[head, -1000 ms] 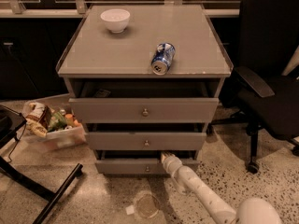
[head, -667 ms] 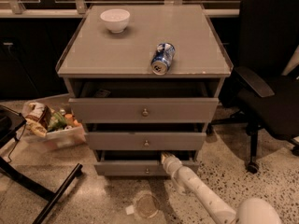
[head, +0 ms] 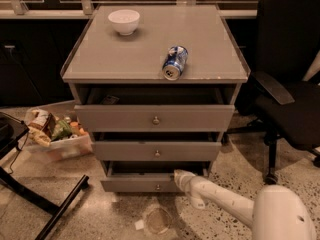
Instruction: Open bottom drawer
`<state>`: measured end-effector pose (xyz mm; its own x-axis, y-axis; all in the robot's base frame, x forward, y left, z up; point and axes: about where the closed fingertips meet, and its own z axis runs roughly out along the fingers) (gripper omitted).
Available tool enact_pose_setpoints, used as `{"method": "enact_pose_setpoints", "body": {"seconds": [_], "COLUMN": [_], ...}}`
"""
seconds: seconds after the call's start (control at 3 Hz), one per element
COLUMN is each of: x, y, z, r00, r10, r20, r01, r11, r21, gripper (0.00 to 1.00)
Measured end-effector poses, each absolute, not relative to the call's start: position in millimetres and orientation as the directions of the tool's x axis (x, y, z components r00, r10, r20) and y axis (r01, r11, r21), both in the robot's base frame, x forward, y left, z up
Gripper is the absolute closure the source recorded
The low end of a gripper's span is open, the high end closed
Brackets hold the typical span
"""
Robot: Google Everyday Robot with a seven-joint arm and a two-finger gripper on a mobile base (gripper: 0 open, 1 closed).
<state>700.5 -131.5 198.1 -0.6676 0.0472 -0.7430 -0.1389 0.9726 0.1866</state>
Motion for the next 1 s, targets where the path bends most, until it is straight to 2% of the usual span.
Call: {"method": "enact_pose_setpoints", "body": {"seconds": [0.33,1.0], "x": [663.1,654.8], "y": [-142.8,-146.1], "z": [191.8,193.8], "r00": [-0.763,-0.787], "r10": [-0.056,-0.071], "r20": [-0.644,-0.613], "r01": [-0.163,-0.163], "r11": [0.981,0.982], "r21": [0.107,0.095], "gripper": [1.0,1.0]}}
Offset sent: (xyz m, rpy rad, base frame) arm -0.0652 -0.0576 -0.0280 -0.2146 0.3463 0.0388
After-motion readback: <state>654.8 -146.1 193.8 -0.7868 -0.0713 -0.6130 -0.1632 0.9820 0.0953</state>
